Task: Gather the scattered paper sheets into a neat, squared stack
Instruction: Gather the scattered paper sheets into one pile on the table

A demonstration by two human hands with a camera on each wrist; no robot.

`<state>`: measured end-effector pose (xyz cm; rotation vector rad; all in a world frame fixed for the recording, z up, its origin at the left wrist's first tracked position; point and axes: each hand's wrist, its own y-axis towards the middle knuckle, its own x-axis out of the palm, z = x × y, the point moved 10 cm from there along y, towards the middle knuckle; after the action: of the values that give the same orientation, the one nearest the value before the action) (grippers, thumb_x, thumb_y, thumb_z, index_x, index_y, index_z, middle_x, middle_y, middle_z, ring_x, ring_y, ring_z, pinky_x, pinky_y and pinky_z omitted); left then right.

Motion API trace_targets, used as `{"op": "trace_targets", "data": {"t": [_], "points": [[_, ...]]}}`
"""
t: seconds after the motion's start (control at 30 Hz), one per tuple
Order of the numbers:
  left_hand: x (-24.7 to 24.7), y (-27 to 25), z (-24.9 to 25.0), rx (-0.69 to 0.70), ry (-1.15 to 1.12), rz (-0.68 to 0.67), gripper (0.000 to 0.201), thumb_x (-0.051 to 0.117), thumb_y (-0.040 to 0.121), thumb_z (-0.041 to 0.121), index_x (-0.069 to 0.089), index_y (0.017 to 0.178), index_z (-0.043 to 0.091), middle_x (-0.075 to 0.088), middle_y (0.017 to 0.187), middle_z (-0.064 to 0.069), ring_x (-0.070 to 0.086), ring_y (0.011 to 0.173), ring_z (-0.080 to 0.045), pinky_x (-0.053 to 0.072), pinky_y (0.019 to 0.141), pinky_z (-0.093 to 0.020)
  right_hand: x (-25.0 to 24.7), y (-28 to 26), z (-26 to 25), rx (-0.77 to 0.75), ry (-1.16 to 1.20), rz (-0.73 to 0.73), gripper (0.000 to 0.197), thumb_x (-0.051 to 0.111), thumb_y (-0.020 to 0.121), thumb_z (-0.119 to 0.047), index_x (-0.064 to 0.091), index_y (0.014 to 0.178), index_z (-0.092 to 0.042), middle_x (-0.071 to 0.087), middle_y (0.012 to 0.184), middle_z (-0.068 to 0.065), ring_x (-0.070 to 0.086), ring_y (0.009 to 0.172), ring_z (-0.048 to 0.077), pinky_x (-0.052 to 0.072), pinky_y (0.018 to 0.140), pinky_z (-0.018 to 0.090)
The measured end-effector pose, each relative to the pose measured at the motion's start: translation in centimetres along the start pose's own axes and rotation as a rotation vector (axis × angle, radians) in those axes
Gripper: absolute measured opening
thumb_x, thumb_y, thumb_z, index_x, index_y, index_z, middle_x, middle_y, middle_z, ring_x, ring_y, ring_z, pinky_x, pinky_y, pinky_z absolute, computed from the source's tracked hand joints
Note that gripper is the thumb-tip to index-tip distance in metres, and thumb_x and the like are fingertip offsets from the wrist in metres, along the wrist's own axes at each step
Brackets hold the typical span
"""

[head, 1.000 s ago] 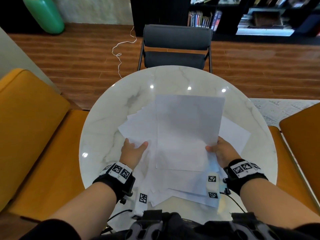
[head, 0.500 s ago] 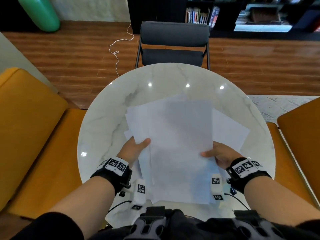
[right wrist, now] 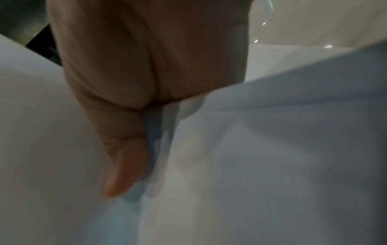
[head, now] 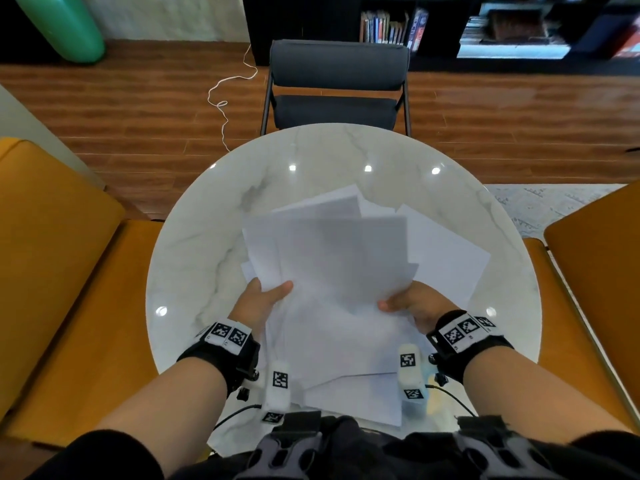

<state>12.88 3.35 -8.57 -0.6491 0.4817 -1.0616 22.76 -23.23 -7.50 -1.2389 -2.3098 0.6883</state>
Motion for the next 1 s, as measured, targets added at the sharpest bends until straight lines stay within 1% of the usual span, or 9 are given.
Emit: {"op": "trace_targets", "data": {"t": [0.1, 0.23, 0.33, 0.43, 0.53, 0.63, 0.73, 0.8, 1.0], "points": [[-1.0, -0.1, 1.0, 0.082, 0.059, 0.102, 0.077, 0.071, 0.082, 0.035, 0.033, 0.144, 0.010, 0.038, 0.151, -0.007, 0.036, 0.140, -0.028, 0.032, 0.113, -0.041, -0.2, -0.3, 0.1, 0.021, 0.073, -0.031, 0.044, 0.073, 0.064, 0.007, 0.070, 0.107, -0.006, 0.077, 0.104, 0.009, 0.073, 0.097, 0.023, 0.056, 0.084, 0.035], [1.0, -1.1, 1.8, 0.095, -0.038, -0.119, 0.029, 0.066, 0.086, 0.019, 0.059, 0.114, 0.021, 0.067, 0.120, -0.007, 0.061, 0.115, -0.031, 0.049, 0.096, -0.043, -0.2, -0.6, -0.5, -0.007, 0.105, -0.018, 0.076, 0.084, 0.058, -0.004, 0.059, 0.129, -0.013, 0.070, 0.122, 0.012, 0.067, 0.112, 0.029, 0.052, 0.095, 0.044], [4.0, -1.7, 0.8, 0.058, 0.075, -0.266, 0.069, 0.078, 0.073, 0.032, 0.045, 0.132, 0.021, 0.063, 0.124, -0.003, 0.061, 0.112, -0.023, 0.049, 0.096, -0.042, 1.2, -0.1, -0.1, -0.007, 0.037, 0.031, 0.077, 0.083, 0.057, -0.007, 0.058, 0.130, -0.008, 0.068, 0.125, 0.013, 0.064, 0.115, 0.030, 0.047, 0.102, 0.048], [2.7, 0.8, -0.8, 0.035, 0.162, -0.107, 0.111, 0.087, 0.047, 0.054, 0.039, 0.138, 0.013, 0.058, 0.132, -0.004, 0.058, 0.117, -0.025, 0.046, 0.103, -0.047, 0.8, 0.5, 0.4, -0.006, 0.007, 0.160, 0.060, 0.078, 0.064, 0.002, 0.063, 0.122, -0.007, 0.069, 0.121, 0.014, 0.064, 0.112, 0.033, 0.045, 0.104, 0.053], [1.8, 2.5, -2.5, -0.065, 0.062, -0.071, 0.096, 0.087, 0.053, 0.051, 0.046, 0.131, 0.014, 0.061, 0.130, -0.008, 0.061, 0.113, -0.028, 0.048, 0.099, -0.052, -0.1, 0.4, 0.7, 0.012, -0.015, 0.194, 0.046, 0.075, 0.070, 0.003, 0.068, 0.114, -0.009, 0.073, 0.114, 0.011, 0.067, 0.108, 0.032, 0.049, 0.099, 0.049], [2.8, 0.6, -0.4, 0.004, 0.034, -0.067, 0.048, 0.076, 0.077, 0.025, 0.058, 0.118, 0.007, 0.069, 0.115, -0.014, 0.067, 0.100, -0.030, 0.054, 0.089, -0.048, 0.5, 0.0, 0.2, 0.018, -0.042, 0.195, 0.041, 0.075, 0.077, -0.005, 0.067, 0.117, -0.005, 0.073, 0.112, 0.010, 0.068, 0.104, 0.031, 0.052, 0.095, 0.045], [0.1, 0.4, 1.7, 0.140, 0.248, 0.162, 0.024, 0.064, 0.085, 0.023, 0.062, 0.102, 0.007, 0.068, 0.106, -0.008, 0.064, 0.096, -0.027, 0.051, 0.091, -0.039, -3.6, -1.1, -1.3, 0.039, -0.326, 0.586, 0.055, 0.072, 0.081, -0.035, 0.056, 0.128, -0.011, 0.060, 0.124, 0.009, 0.057, 0.116, 0.033, 0.045, 0.101, 0.043], [-2.3, 0.5, 2.8, 0.183, 0.387, 0.306, 0.021, 0.061, 0.086, 0.023, 0.060, 0.098, 0.005, 0.064, 0.104, -0.009, 0.060, 0.096, -0.027, 0.046, 0.089, -0.033, -7.5, -4.2, -1.8, 0.234, -0.566, 0.892, 0.072, 0.069, 0.078, -0.049, 0.042, 0.138, -0.020, 0.042, 0.139, 0.015, 0.041, 0.130, 0.038, 0.036, 0.107, 0.050], [-4.5, 1.0, 2.4, 0.150, 0.383, 0.392, 0.033, 0.059, 0.088, 0.022, 0.061, 0.109, -0.003, 0.059, 0.100, -0.011, 0.055, 0.089, -0.026, 0.041, 0.080, -0.029, -12.2, -8.0, 2.6, 0.577, -0.370, 1.062, 0.092, 0.073, 0.068, -0.051, 0.029, 0.134, -0.006, 0.036, 0.139, 0.020, 0.043, 0.126, 0.039, 0.037, 0.103, 0.049]]}}
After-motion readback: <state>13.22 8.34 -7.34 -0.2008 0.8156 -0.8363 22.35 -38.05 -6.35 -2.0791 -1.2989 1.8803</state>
